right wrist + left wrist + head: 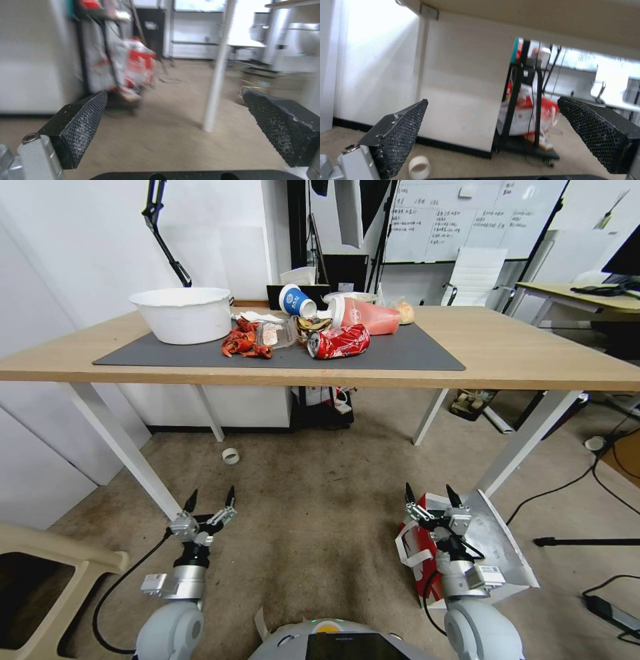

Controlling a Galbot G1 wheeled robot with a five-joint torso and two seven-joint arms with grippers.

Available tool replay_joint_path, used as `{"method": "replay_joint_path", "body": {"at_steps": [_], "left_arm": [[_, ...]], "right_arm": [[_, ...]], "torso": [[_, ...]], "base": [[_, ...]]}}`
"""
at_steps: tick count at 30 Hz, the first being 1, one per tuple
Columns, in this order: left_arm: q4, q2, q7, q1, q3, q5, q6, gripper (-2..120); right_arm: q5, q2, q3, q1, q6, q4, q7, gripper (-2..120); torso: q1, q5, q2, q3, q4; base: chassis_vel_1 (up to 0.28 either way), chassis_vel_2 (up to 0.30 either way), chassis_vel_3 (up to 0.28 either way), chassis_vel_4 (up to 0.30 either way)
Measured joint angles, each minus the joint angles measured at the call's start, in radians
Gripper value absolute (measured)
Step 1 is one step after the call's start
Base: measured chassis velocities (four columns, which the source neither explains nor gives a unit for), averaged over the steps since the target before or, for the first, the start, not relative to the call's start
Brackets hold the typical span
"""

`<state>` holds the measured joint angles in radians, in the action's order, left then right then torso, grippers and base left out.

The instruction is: Pick up the food delivery bag from the floor and place it on the table.

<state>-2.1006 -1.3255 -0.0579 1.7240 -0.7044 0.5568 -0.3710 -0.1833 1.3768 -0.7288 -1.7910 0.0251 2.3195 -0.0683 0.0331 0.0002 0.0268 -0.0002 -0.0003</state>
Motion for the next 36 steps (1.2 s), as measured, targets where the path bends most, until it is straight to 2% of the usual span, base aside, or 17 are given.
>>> {"method": "replay_joint_path", "body": {"at_steps": [3,4,7,10,11,12,16,25,28,36], "left_arm": [[-0.005,0.018,0.002,-0.001,-0.004,0.012,0.006,100],[-0.005,0.018,0.002,-0.001,-0.004,0.012,0.006,100],[-0.002,0.024,0.005,0.003,0.004,0.014,0.017,100],[0.002,0.024,0.006,0.005,0.011,0.014,0.021,100],[0.015,0.026,0.006,0.003,0.017,0.014,0.023,100],[0.015,0.026,0.006,0.003,0.017,0.014,0.023,100],[0.061,0.038,0.006,-0.013,0.029,0.014,0.026,100],[0.118,0.048,0.004,-0.055,0.043,0.014,0.034,100],[0.131,0.052,0.003,-0.065,0.046,0.014,0.036,100],[0.125,0.048,0.003,-0.059,0.046,0.008,0.041,100]], "right_arm": [[-0.037,-0.064,-0.102,0.005,-0.106,0.013,-0.025,100],[-0.037,-0.064,-0.102,0.005,-0.106,0.013,-0.025,100],[-0.076,-0.126,-0.238,0.017,-0.225,0.007,-0.034,100],[-0.087,-0.151,-0.289,0.023,-0.269,-0.008,-0.035,100],[-0.104,-0.18,-0.341,0.03,-0.321,-0.031,-0.034,100],[-0.104,-0.18,-0.341,0.03,-0.321,-0.031,-0.034,100],[-0.116,-0.259,-0.412,0.035,-0.402,-0.132,0.001,100],[-0.099,-0.358,-0.406,0.063,-0.421,-0.328,0.065,100],[-0.163,-0.406,-0.362,0.094,-0.433,-0.415,0.113,100],[-0.215,-0.465,-0.273,0.174,-0.456,-0.502,0.144,100]], "torso": [[0.0,0.0,0.001,0.0,0.0],[0.0,0.0,0.001,0.0,0.0],[0.001,0.0,0.003,0.0,0.0002],[0.001,0.0,0.003,0.0,0.0],[0.001,0.0003,0.003,0.0,0.0001],[0.001,0.0003,0.003,0.0,0.0001],[0.001,0.0001,0.004,0.0,0.0001],[0.001,0.0,0.005,0.0,0.0],[0.001,0.0,0.006,0.0,0.0],[0.001,-0.0001,0.006,0.0,0.0003]], "base": [[0.0,0.0,0.0,0.0],[0.0,0.0,0.0,0.0],[0.0,0.0,0.0,0.0],[0.0,0.0,0.0,0.0],[0.0,0.0,0.0,0.0],[0.0,0.0,0.0,0.0],[0.0,0.0,0.0,0.0],[0.0,0.0,0.0,0.0],[0.0,0.0,0.0,0.0],[0.0,0.0,0.0,0.0]]}}
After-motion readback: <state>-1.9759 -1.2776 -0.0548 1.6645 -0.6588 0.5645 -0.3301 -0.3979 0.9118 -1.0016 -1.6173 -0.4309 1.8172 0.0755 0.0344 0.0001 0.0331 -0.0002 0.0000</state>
